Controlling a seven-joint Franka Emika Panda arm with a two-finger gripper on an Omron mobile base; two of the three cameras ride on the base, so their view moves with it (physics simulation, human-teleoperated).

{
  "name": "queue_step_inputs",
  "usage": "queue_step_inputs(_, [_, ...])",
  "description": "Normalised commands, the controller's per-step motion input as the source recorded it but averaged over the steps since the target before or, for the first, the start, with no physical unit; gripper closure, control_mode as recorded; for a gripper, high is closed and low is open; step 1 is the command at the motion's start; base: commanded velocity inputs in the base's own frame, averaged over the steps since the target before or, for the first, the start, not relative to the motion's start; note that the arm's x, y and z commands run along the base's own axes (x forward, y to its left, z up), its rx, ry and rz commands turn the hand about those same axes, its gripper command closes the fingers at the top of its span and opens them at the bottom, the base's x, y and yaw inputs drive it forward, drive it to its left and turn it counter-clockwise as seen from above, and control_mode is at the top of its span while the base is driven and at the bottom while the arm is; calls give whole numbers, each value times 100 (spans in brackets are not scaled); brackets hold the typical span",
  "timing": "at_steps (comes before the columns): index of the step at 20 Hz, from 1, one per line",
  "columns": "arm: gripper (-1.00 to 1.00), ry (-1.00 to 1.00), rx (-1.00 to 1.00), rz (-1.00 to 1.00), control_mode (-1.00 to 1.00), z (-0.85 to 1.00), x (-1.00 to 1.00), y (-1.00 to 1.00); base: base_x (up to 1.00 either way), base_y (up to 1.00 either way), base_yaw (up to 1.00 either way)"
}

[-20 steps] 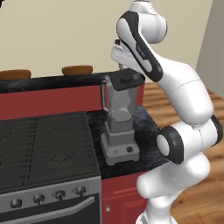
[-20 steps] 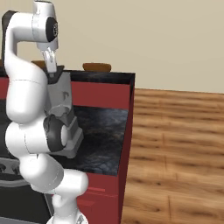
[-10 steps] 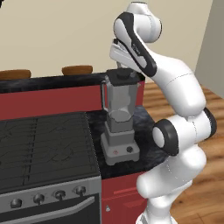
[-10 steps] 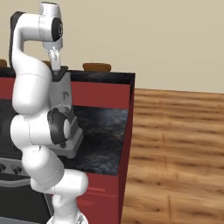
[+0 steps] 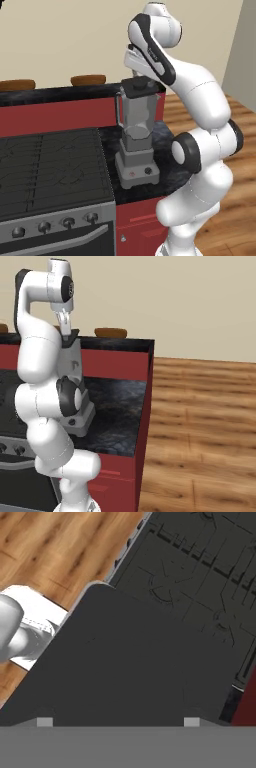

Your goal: Grab the lime and onion from the fridge, place them in the blender, close the lid, and turn on the blender to create a marinade.

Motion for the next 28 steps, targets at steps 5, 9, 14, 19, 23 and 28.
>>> queue_step_inputs(5, [100,-7,0,4,-100,-11,0,16,0,0,0])
queue_step_inputs(9, [100,-2,0,3,-100,-11,-2,36,0,0,0])
queue_step_inputs(14, [100,0,0,3,-100,-19,-22,31,0,0,0])
queue_step_inputs(19, [100,0,-6,4,-100,-27,-41,4,0,0,0])
queue_step_inputs(23, [100,4,-6,2,-100,-28,-58,0,0,0,0])
queue_step_inputs(28, [100,7,-6,0,-100,-25,-64,0,0,0,0])
